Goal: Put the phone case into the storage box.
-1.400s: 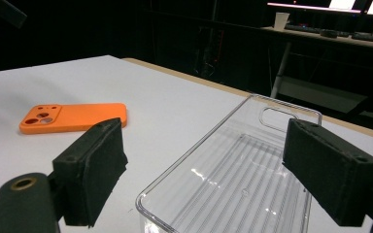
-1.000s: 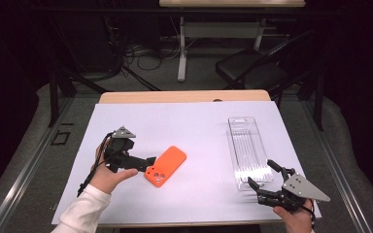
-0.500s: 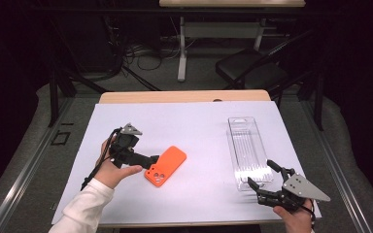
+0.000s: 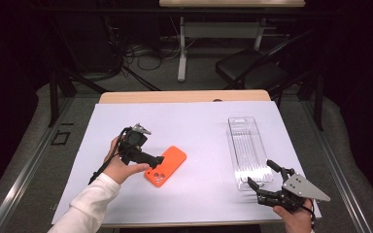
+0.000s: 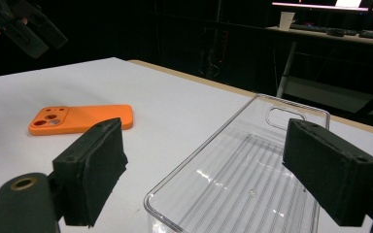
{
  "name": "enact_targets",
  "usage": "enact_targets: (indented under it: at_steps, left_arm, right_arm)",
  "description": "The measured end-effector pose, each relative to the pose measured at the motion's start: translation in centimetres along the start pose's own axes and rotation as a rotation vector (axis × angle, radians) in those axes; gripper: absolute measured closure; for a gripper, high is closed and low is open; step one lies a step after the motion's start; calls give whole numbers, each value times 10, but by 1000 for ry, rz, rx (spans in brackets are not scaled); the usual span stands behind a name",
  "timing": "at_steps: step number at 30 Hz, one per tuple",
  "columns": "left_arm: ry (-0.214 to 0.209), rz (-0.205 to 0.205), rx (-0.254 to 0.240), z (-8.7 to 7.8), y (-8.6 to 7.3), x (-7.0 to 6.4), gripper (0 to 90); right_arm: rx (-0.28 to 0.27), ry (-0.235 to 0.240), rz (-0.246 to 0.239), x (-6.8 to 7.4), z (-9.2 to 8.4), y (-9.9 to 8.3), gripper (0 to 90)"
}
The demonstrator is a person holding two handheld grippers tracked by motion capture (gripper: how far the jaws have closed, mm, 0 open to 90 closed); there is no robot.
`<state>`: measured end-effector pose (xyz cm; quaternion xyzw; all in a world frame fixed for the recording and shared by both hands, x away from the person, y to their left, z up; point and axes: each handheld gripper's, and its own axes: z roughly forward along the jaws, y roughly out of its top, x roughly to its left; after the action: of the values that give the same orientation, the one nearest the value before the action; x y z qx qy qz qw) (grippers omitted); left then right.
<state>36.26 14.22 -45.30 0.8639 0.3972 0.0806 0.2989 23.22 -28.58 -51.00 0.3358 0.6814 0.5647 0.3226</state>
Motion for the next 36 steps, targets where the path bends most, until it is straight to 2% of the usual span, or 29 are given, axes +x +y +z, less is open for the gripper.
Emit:
enact_targets:
  at_steps: [9,11,17,23,36]
  left_arm:
    - [-4,9,-2,20,9,-3,5]
    - [-18,13,3,26,9,-3,6]
    - [-17,11,12,37,4,-2,6]
    - [-20,-8,28,52,-3,4,6]
    - [-22,6,62,78,-12,5,7]
  right_arm:
    - [-2,1,-4,-1,-1,0,145]
    - [-2,-1,-4,-1,-1,0,145]
    - [-2,2,-5,-1,-2,1,145]
    - [-3,3,-5,-1,-1,1,145]
    - [-3,4,-4,-1,-1,0,145]
